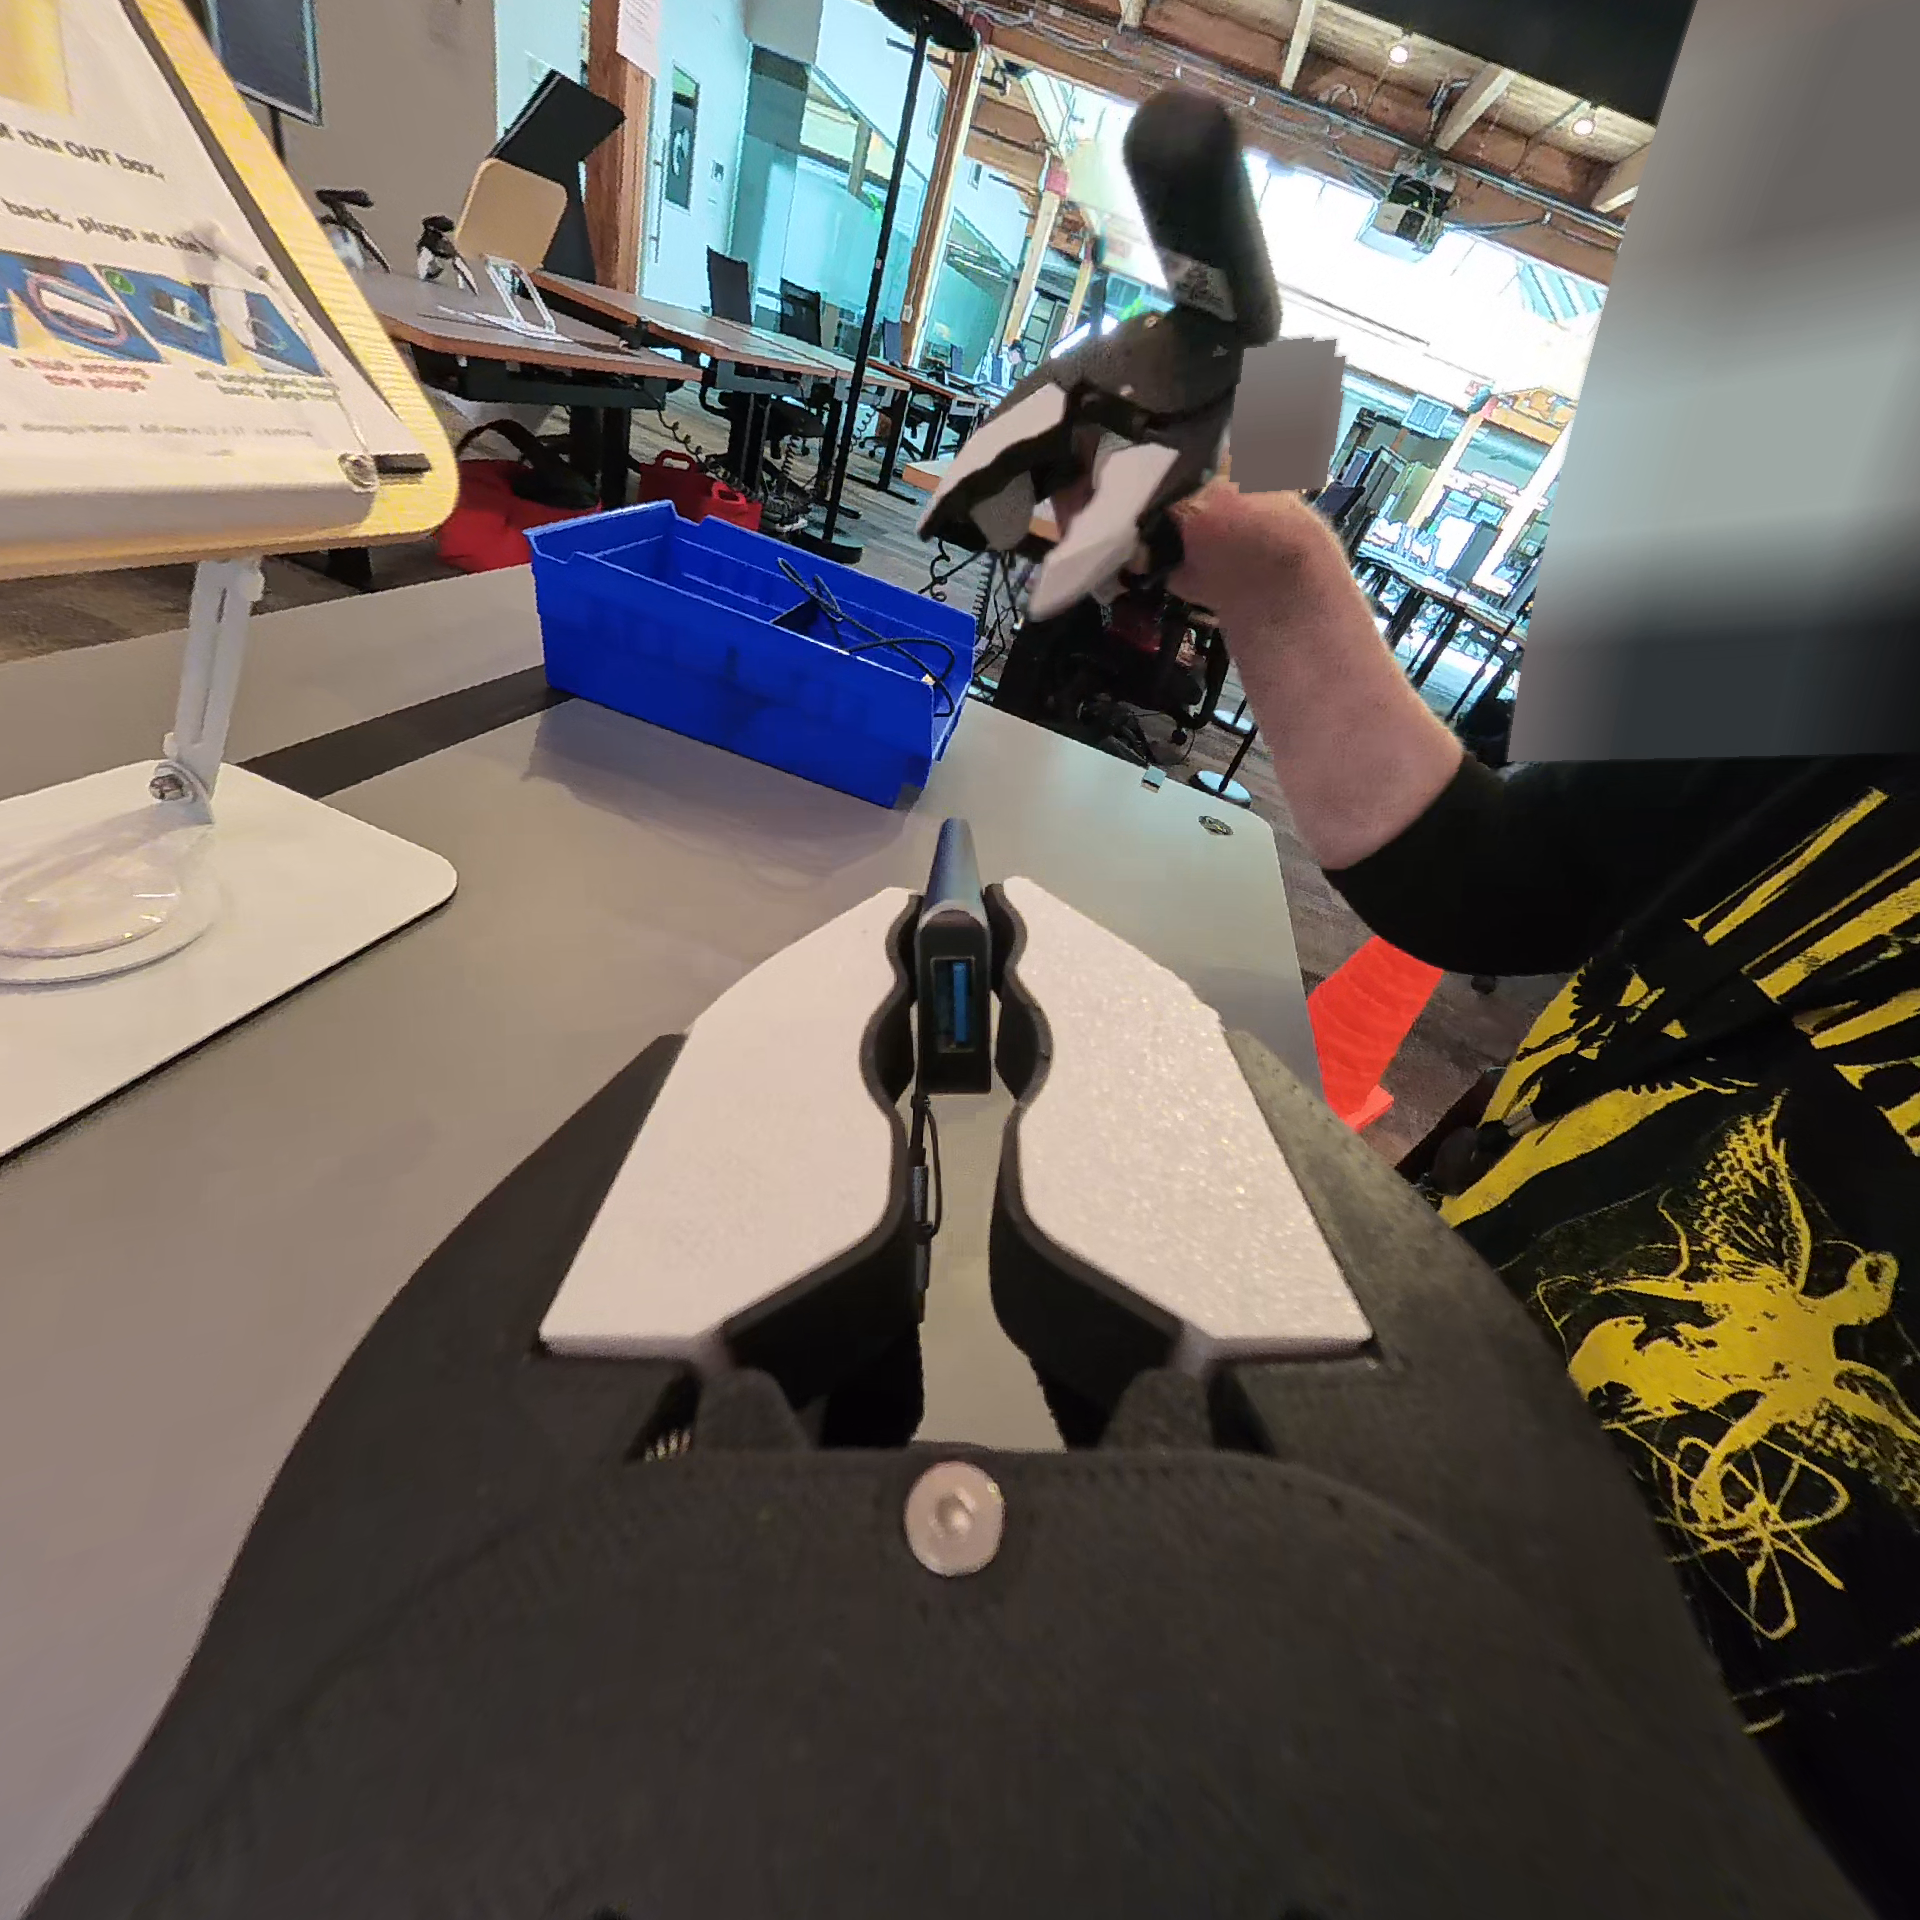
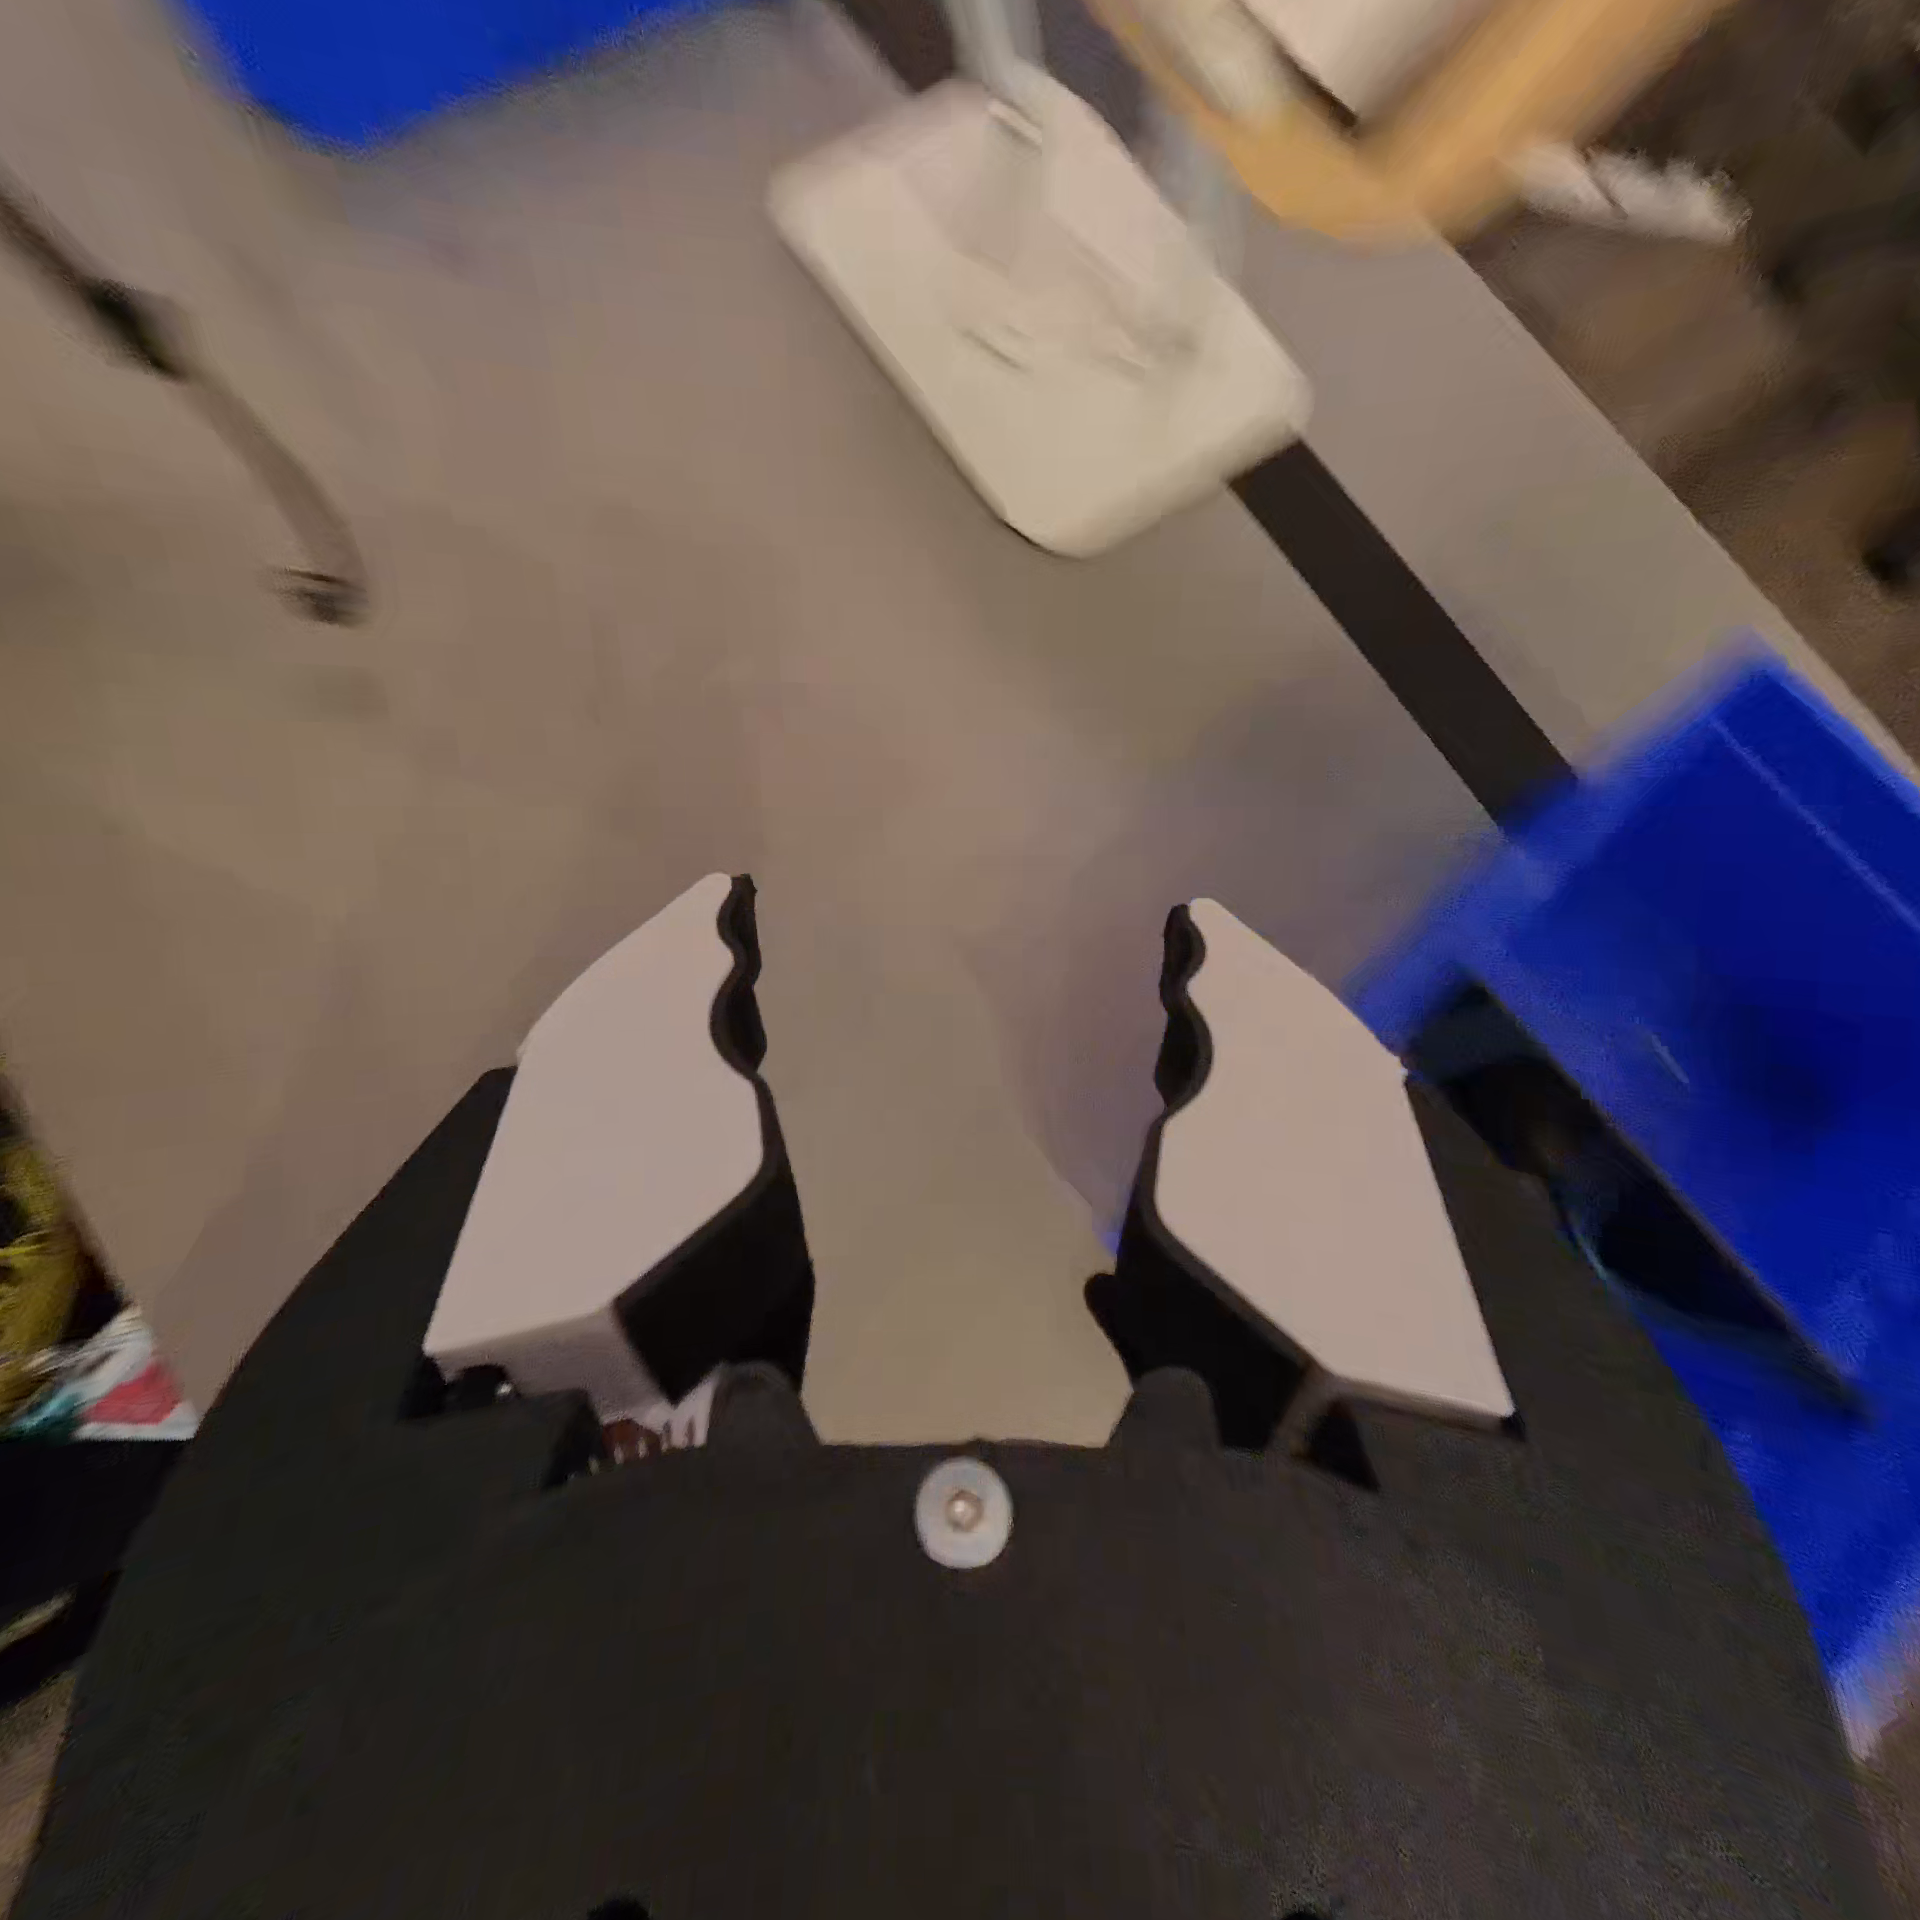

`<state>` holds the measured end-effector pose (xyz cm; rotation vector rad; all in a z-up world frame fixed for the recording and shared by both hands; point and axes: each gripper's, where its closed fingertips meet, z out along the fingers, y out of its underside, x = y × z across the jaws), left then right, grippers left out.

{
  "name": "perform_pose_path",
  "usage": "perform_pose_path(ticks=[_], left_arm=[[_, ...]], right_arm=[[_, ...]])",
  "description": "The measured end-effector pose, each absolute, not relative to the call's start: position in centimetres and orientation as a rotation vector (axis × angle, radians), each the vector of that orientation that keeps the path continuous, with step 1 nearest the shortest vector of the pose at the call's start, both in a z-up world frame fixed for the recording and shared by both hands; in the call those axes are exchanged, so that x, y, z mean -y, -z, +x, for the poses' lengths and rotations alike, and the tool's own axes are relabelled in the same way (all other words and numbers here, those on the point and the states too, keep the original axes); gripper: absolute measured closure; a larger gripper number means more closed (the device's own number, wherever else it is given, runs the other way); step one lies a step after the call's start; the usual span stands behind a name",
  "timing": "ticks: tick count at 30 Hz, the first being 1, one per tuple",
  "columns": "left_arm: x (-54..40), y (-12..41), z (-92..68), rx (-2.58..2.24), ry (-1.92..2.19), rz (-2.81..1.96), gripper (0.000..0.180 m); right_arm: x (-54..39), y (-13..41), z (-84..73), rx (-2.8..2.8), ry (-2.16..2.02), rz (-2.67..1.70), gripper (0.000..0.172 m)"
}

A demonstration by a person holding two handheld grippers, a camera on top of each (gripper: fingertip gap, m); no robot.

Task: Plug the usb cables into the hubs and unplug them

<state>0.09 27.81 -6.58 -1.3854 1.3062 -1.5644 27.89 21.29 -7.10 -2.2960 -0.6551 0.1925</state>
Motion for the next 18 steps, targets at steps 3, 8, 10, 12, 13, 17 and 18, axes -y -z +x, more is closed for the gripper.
perform_pose_path(ticks=[3, 8, 10, 12, 13, 17, 18], left_arm=[[-27.0, 6.6, 0.4, -1.331, 1.566, -1.378, 0.169], [-25.5, 6.5, 0.9, -1.392, 1.542, -1.356, 0.169], [-25.0, 6.6, 1.1, -1.411, 1.534, -1.348, 0.169], [-24.8, 6.5, 1.1, -1.414, 1.52, -1.33, 0.169], [-25.0, 6.4, 1.2, -1.4, 1.491, -1.339, 0.165], [-26.5, 5.6, 0.9, -1.326, 1.379, -1.371, 0.161], [-26.9, 5.6, 0.7, -1.329, 1.35, -1.378, 0.162]], right_arm=[[-22.1, 7.4, 16.2, 0.978, -0.43, -2.129, 0.102], [-24.0, 10.8, 6.4, 1.26, -0.497, -2.116, 0.105], [-23.7, 12.0, 4.1, 1.362, -0.551, -2.114, 0.127], [-23.5, 12.8, 3.2, 1.433, -0.554, -2.112, 0.158], [-23.5, 12.8, 3.2, 1.432, -0.555, -2.111, 0.16], [-24.5, 9.7, 7.5, 1.33, -0.451, -2.108, 0.162], [-25.0, 8.4, 9.8, 1.294, -0.402, -2.113, 0.163]])
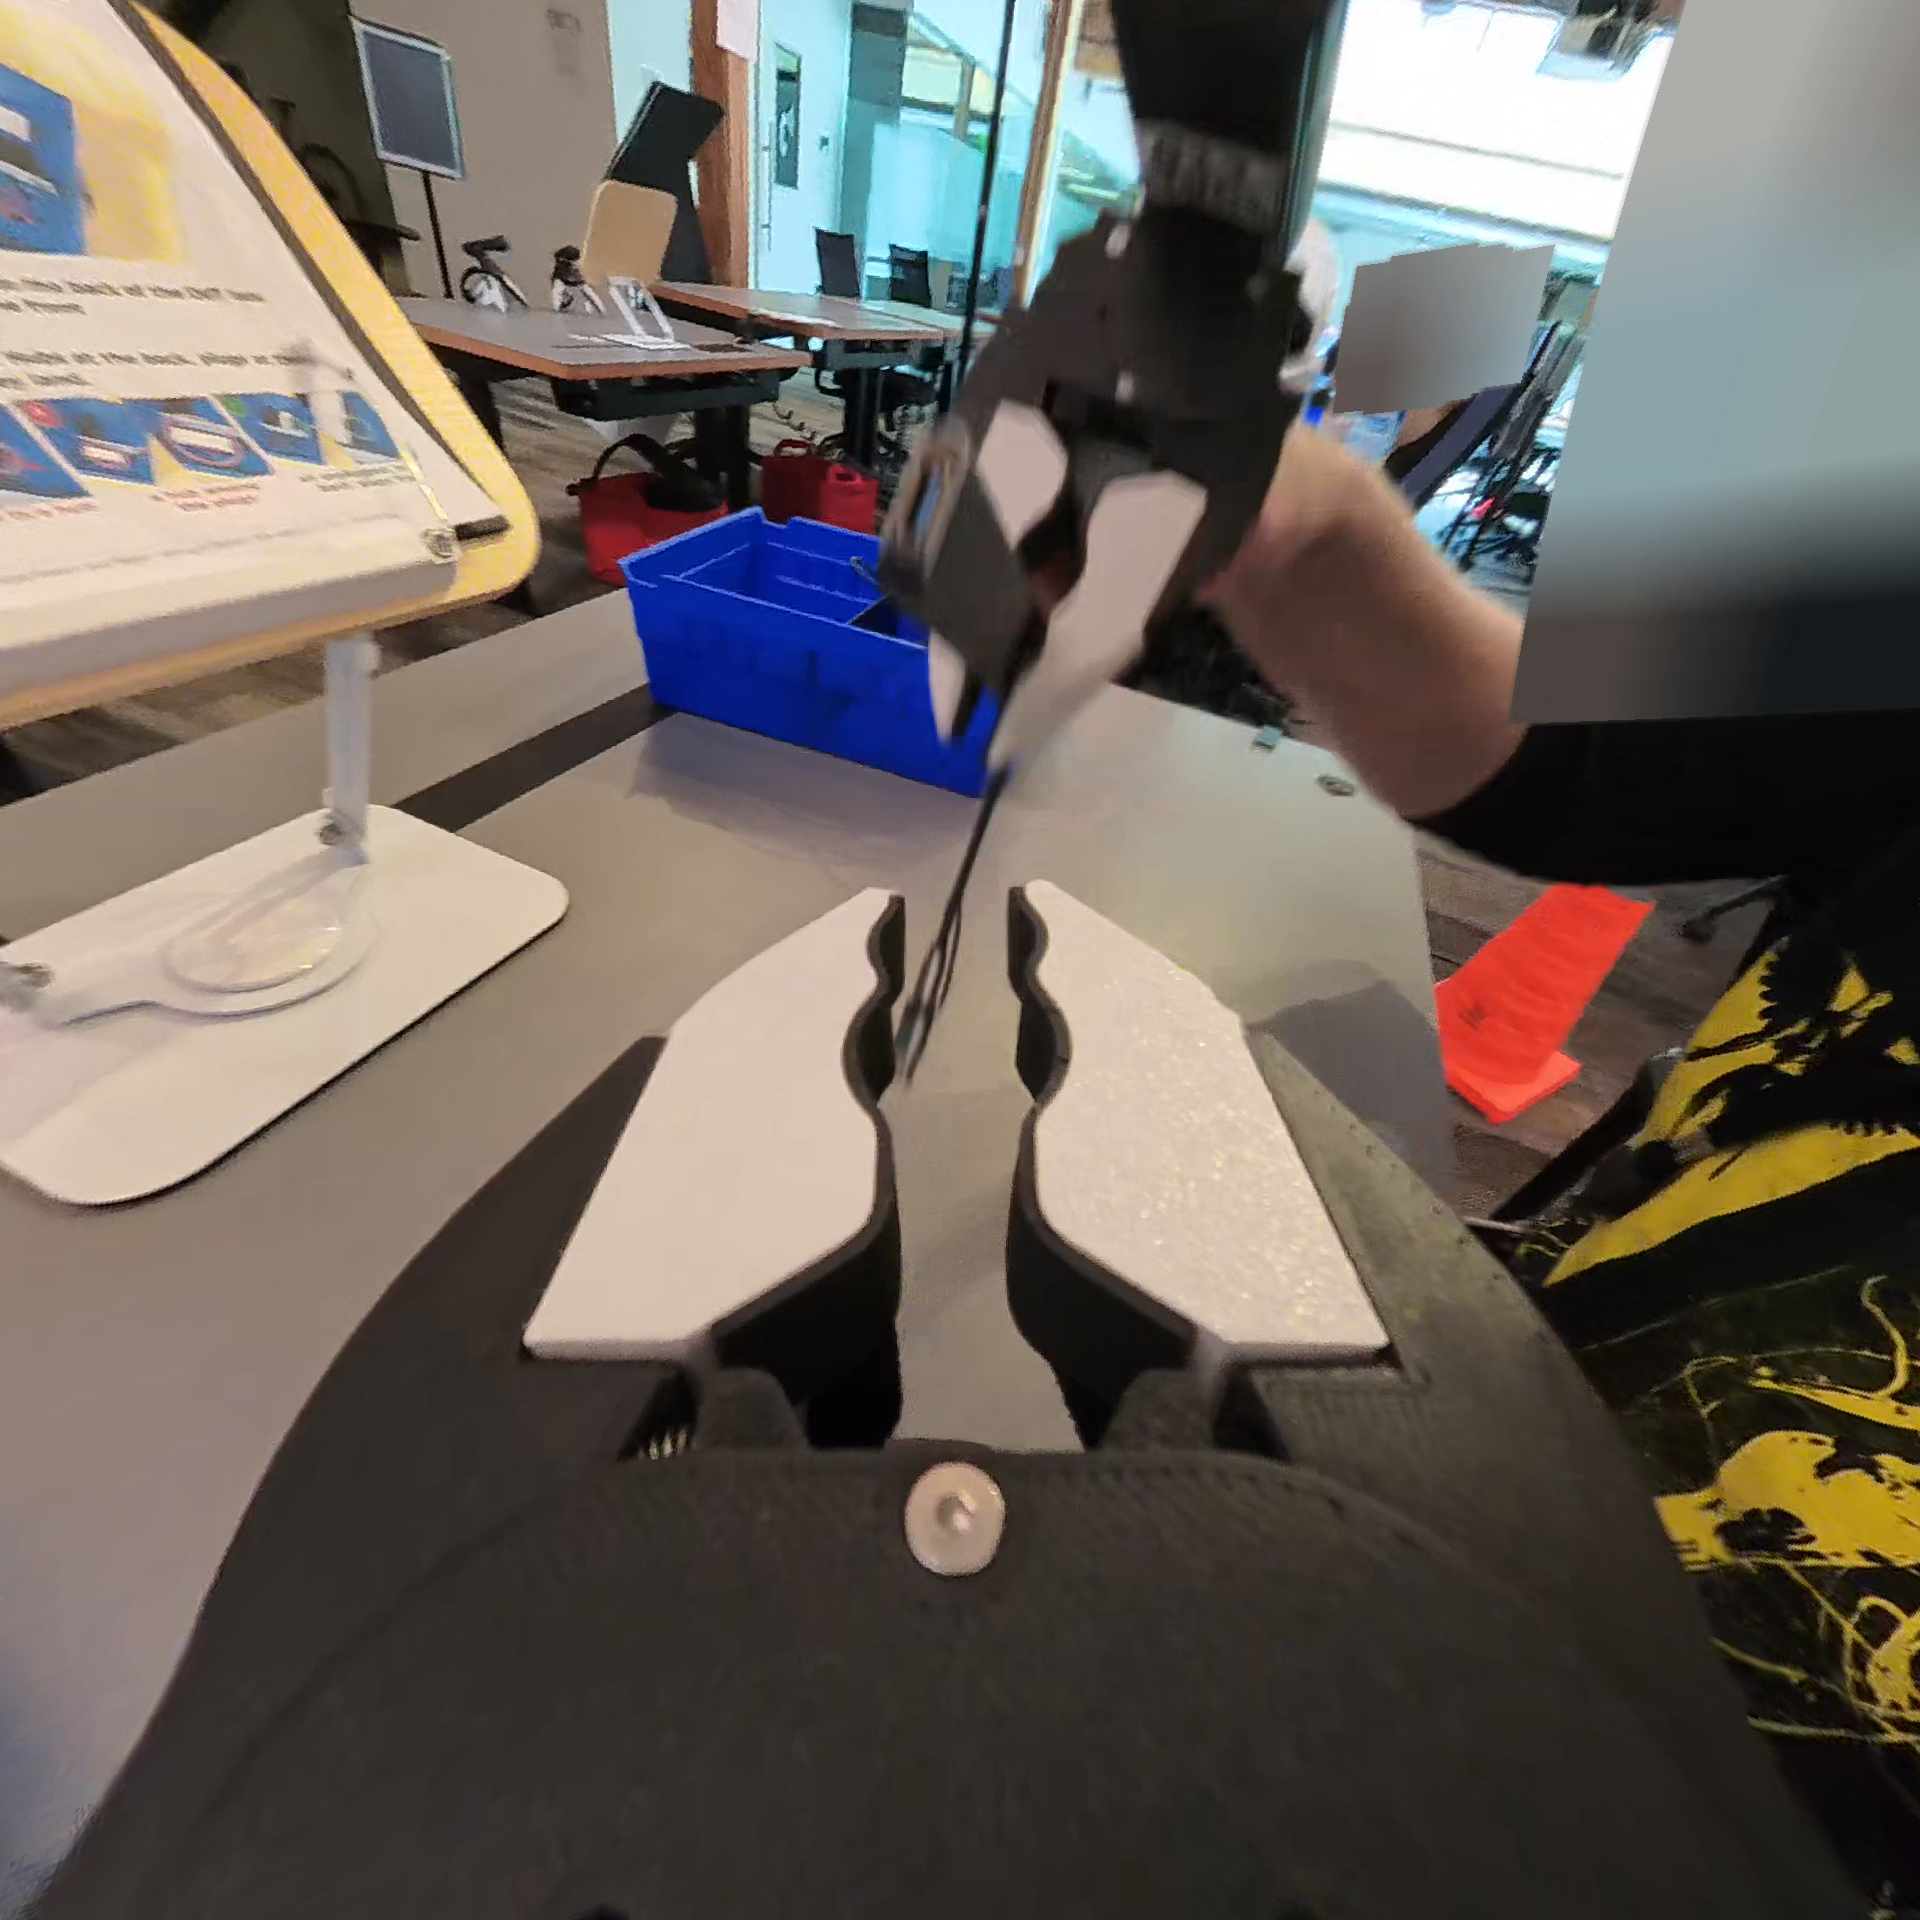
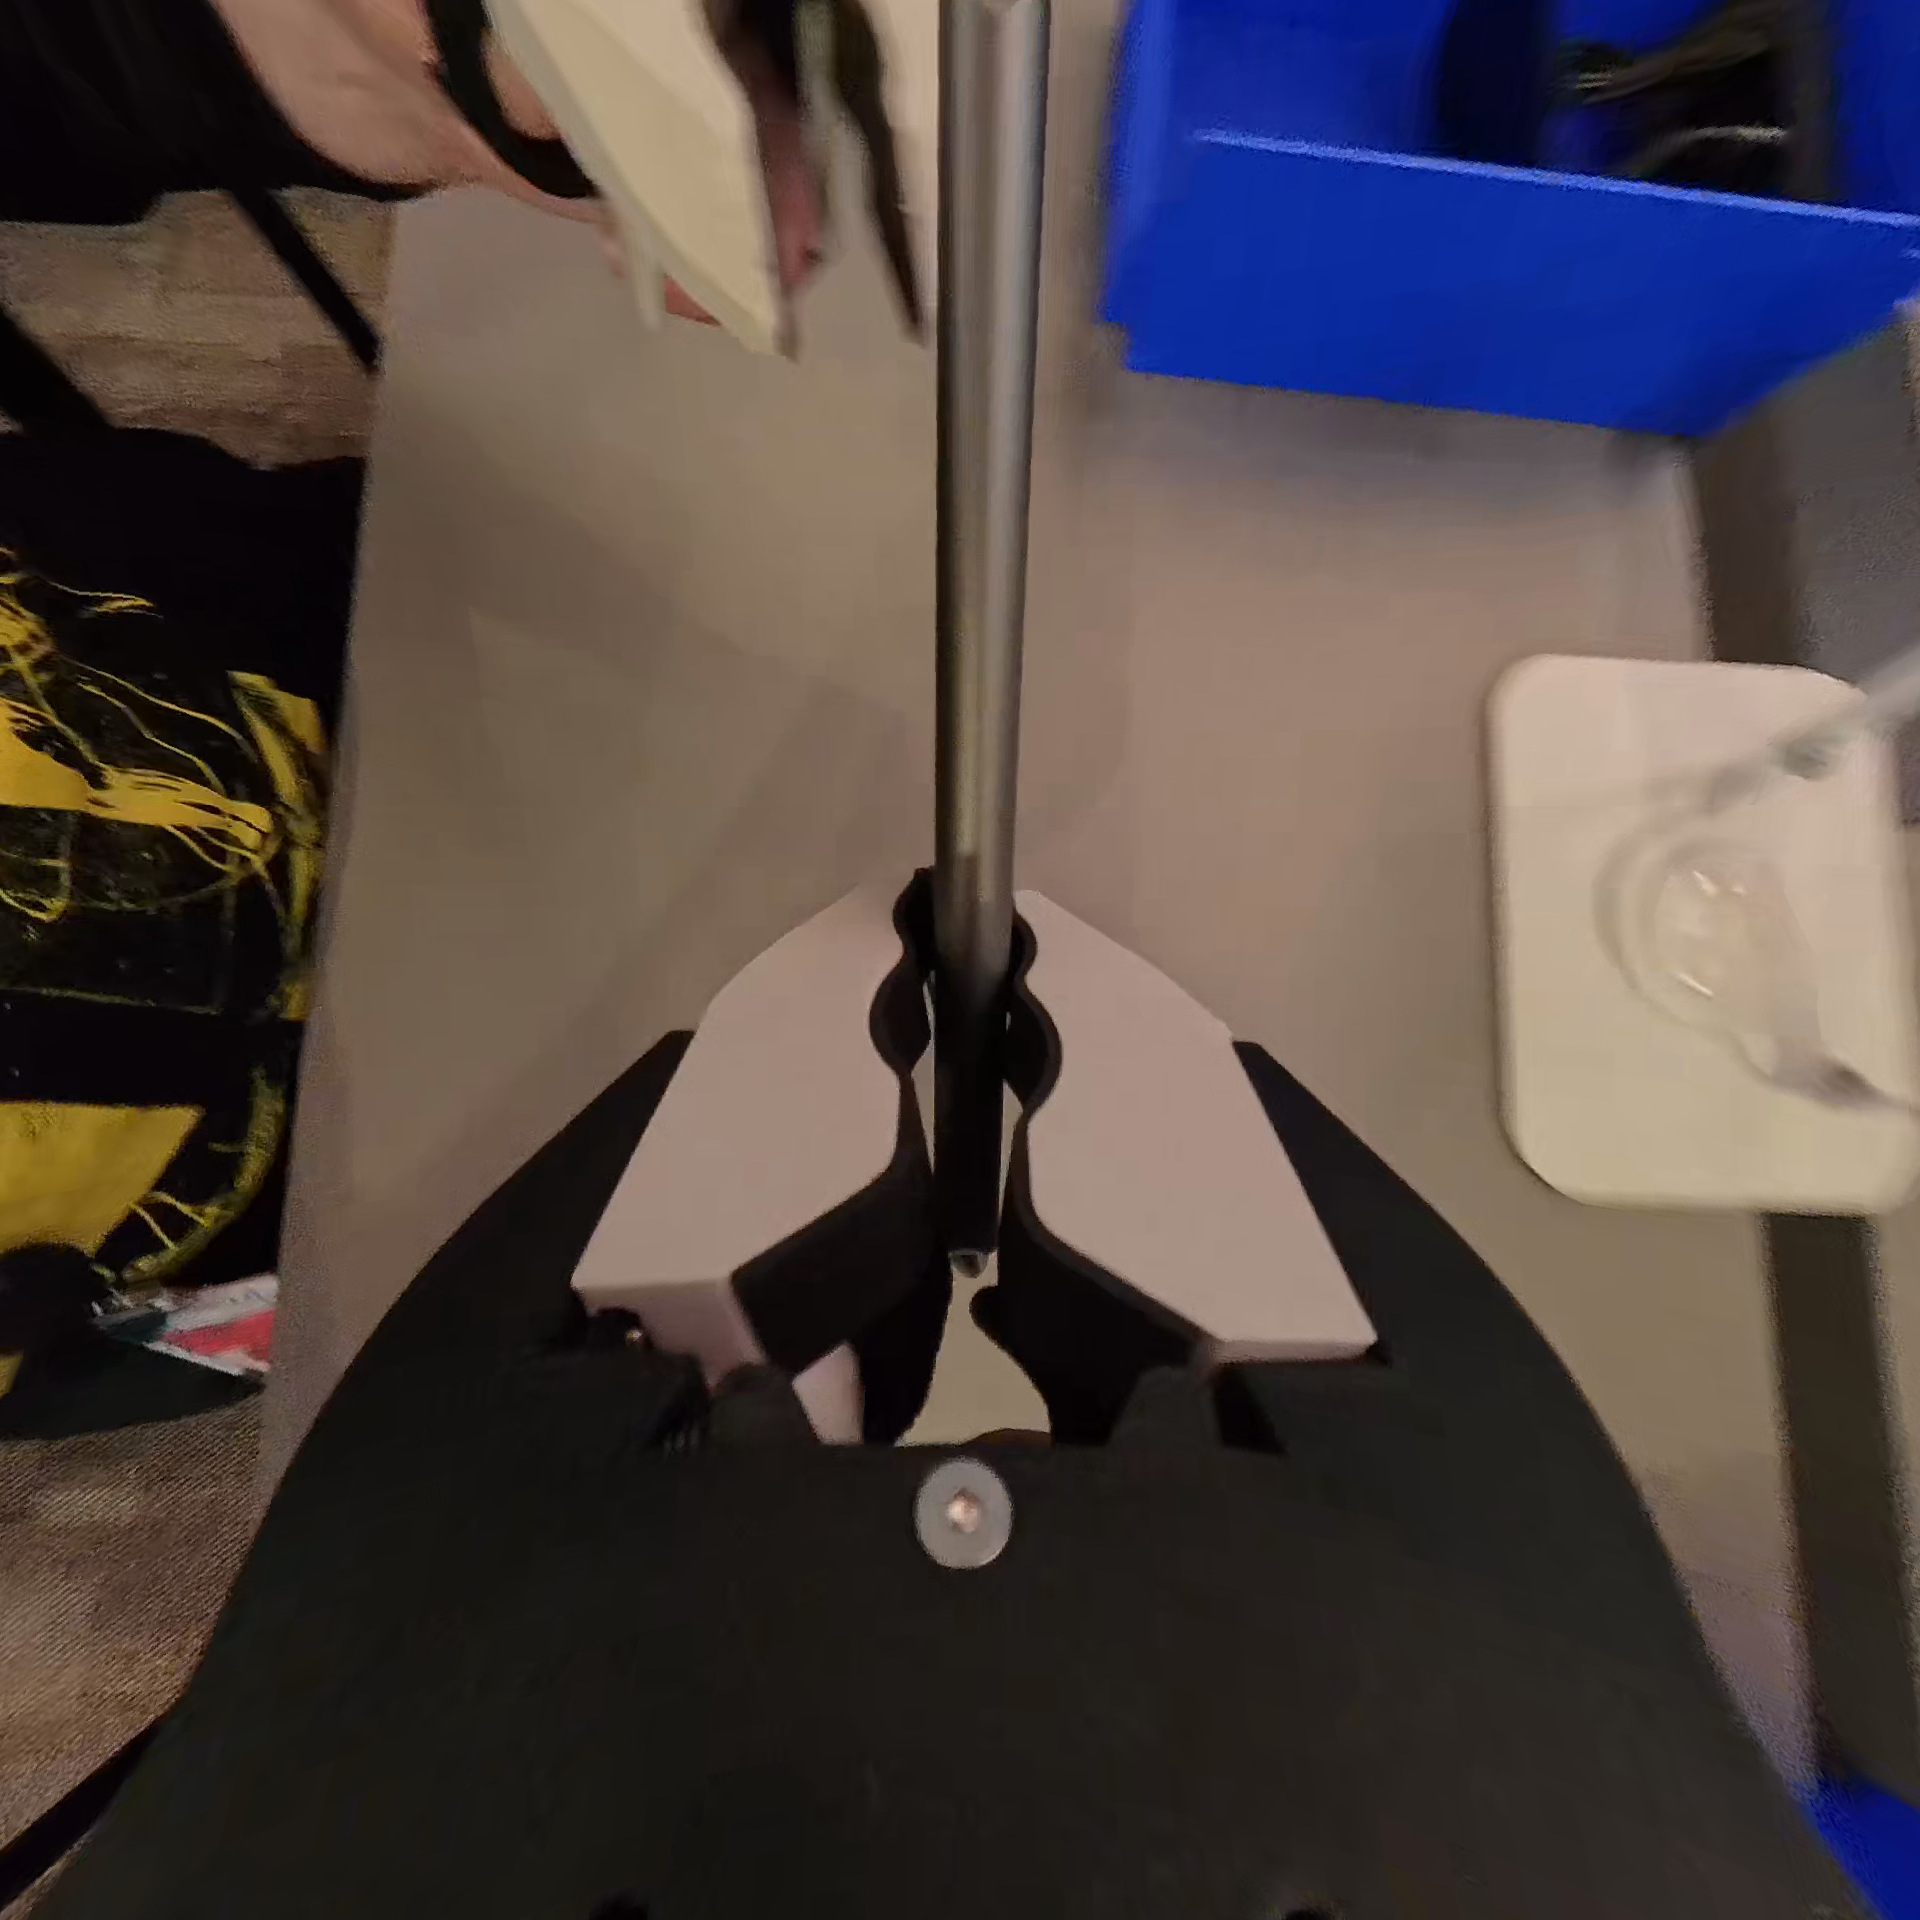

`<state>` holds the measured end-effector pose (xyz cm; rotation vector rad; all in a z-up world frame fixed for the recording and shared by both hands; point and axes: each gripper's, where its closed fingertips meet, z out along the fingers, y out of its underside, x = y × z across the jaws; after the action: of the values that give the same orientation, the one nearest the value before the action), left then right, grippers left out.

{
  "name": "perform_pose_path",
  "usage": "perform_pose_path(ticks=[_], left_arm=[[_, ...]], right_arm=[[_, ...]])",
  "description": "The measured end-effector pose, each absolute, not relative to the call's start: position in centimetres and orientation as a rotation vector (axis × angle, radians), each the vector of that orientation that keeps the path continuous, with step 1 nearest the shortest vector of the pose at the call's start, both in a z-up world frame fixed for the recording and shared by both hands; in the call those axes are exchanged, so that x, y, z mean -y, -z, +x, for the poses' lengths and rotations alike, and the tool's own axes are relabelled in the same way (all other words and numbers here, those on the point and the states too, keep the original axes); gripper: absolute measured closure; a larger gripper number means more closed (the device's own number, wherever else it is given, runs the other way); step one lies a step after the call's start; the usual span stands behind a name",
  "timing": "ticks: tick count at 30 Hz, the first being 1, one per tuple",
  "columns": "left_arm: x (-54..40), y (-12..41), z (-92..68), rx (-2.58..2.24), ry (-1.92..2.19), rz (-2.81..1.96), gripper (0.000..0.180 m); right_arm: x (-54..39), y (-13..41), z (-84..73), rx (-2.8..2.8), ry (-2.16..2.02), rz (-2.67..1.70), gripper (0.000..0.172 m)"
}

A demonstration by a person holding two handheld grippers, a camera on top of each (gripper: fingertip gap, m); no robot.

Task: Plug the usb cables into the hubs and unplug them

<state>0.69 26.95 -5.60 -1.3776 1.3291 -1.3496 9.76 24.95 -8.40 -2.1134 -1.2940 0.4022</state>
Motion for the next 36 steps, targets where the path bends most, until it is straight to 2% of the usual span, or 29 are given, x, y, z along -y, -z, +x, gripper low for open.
perform_pose_path(ticks=[6, 9, 13, 24, 30, 32, 36], left_arm=[[-28.5, 5.0, -0.6, -1.28, 1.407, -1.373, 0.167], [-29.1, 5.7, -0.6, -1.275, 1.403, -1.396, 0.167], [-30.0, 6.9, -0.4, -1.257, 1.414, -1.44, 0.169], [-31.4, 10.5, 0.2, -1.267, 1.403, -1.546, 0.169], [-31.5, 11.8, 0.4, -1.292, 1.399, -1.58, 0.168], [-31.5, 12.1, 0.4, -1.311, 1.378, -1.589, 0.167], [-31.5, 12.3, 0.1, -1.333, 1.35, -1.594, 0.165]], right_arm=[[-28.9, -1.1, 29.8, 1.01, 0.049, -2.134, 0.163], [-30.0, -2.3, 39.7, 0.911, 0.166, -2.218, 0.162], [-31.0, 1.1, 48.2, 0.855, 0.171, -2.341, 0.161], [-32.1, 17.9, 56.5, 0.939, 0.027, -2.695, 0.16], [-32.2, 23.2, 59.0, 1.048, 0.145, -2.98, 0.161], [-32.5, 23.7, 59.3, 1.055, 0.201, -3.025, 0.125], [-33.6, 21.3, 59.5, 1.048, 0.4, -2.986, 0.089]])
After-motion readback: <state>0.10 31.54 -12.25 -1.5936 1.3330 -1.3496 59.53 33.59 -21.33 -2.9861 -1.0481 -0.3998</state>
